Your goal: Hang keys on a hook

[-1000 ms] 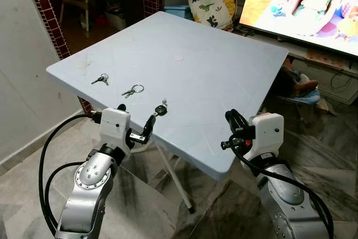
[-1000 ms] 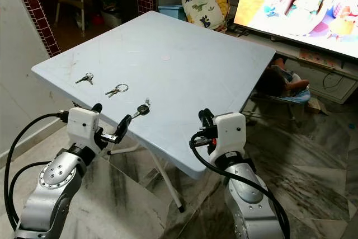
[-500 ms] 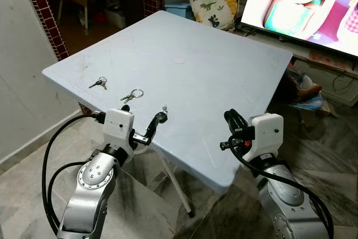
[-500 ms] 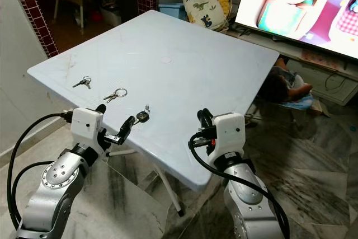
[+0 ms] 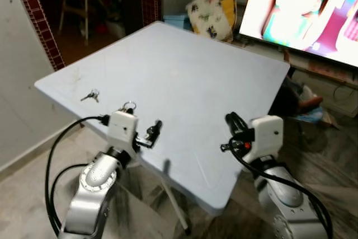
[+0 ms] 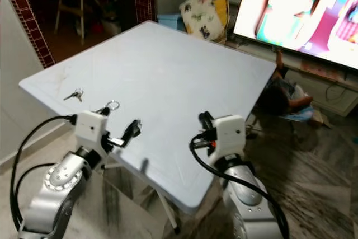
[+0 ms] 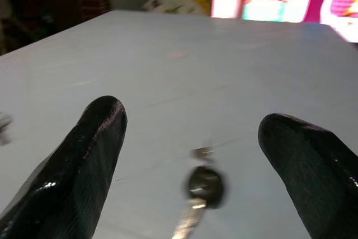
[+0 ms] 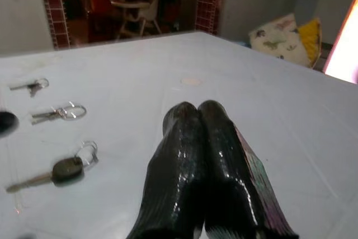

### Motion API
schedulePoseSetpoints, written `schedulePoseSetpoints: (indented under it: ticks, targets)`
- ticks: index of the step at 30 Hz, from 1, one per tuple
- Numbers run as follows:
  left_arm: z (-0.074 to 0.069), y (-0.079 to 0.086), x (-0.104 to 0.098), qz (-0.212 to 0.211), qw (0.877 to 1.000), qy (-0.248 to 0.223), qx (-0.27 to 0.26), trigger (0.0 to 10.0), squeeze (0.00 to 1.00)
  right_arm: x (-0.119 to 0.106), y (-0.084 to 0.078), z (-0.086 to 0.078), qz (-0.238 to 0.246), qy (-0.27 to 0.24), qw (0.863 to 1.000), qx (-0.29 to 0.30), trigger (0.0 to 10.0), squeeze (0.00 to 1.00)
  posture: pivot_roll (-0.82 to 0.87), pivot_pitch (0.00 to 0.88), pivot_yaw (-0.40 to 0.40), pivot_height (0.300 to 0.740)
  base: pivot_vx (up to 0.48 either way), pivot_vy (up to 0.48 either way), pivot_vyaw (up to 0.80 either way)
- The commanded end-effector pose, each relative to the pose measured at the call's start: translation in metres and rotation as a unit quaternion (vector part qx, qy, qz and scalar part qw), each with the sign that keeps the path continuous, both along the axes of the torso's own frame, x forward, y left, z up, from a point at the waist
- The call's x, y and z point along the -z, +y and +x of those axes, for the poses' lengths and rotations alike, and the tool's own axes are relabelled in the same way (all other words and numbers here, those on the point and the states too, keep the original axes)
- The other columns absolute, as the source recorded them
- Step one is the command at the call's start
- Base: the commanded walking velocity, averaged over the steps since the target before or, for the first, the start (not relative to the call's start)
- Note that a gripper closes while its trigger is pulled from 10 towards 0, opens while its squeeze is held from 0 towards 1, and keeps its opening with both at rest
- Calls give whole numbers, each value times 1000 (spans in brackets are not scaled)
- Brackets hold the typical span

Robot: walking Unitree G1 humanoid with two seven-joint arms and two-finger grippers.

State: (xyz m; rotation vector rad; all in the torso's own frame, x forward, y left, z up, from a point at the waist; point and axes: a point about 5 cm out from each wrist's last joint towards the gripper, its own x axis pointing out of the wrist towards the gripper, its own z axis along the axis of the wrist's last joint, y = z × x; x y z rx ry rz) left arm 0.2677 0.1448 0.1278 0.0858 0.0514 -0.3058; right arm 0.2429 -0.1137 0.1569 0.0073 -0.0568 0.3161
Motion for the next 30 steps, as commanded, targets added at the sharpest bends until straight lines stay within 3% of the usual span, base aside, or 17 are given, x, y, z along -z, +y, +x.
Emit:
schedulePoseSetpoints:
  ticks: [1,6,8,15,16,26,27,28,30]
  targets:
    - [0,-8,-4,-2,1000,-7,13,10000,0,1,-7,-1,-9,2,1000,11,10000,0,53,0,-42,740,0,0,0]
    - [2,-3,2,20,1000,5,-13,10000,0,1,-7,0,-8,3,1000,8,10000,0,54,0,-42,740,0,0,0]
    - [2,0,13,30,999,41,-17,10000,0,0,-6,0,-8,3,1000,6,10000,0,54,0,-42,740,0,0,0]
    - [2,4,24,26,996,78,-26,10000,0,1,1,-4,-1,20,999,-32,10000,0,48,0,-42,740,0,0,0]
    - [2,4,25,18,996,80,-28,10000,1000,2,1,-7,-1,24,999,-38,10000,0,44,0,-41,740,0,0,0]
    - [7,0,30,18,994,106,-20,10000,1000,12,3,-17,-4,51,997,-62,10000,0,36,4,-41,740,0,0,0]
    - [11,-1,29,20,994,110,-16,10000,286,12,4,-17,-4,52,997,-63,10000,0,35,4,-41,740,0,0,0]
    - [15,-2,30,24,993,115,-10,10000,0,11,5,-17,-3,54,996,-65,10000,0,35,4,-41,740,0,0,0]
    - [20,-3,33,33,991,129,2,10000,0,10,6,-17,-1,53,996,-68,10000,0,30,7,-44,740,0,0,0]
